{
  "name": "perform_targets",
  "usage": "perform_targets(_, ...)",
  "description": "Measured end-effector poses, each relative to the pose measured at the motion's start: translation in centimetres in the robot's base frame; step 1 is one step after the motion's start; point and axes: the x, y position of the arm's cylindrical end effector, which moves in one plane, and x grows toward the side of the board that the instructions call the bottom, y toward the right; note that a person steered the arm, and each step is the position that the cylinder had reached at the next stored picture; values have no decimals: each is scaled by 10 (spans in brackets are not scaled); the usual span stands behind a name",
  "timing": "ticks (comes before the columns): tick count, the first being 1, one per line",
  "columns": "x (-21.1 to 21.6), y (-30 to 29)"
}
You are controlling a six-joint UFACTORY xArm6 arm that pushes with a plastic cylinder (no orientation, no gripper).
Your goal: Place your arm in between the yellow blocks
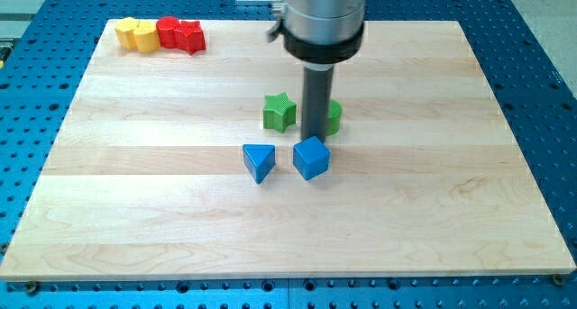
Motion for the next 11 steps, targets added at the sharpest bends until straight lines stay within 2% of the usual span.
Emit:
perform_targets(1, 9, -2)
perform_targets(2, 29, -44)
perform_targets(3, 29, -87)
perform_targets(4, -13, -126)
perform_targets(7, -204, -104)
perform_targets(8, -241, -120)
perform_targets(9, -254, -146)
perform_targets(11, -253, -242)
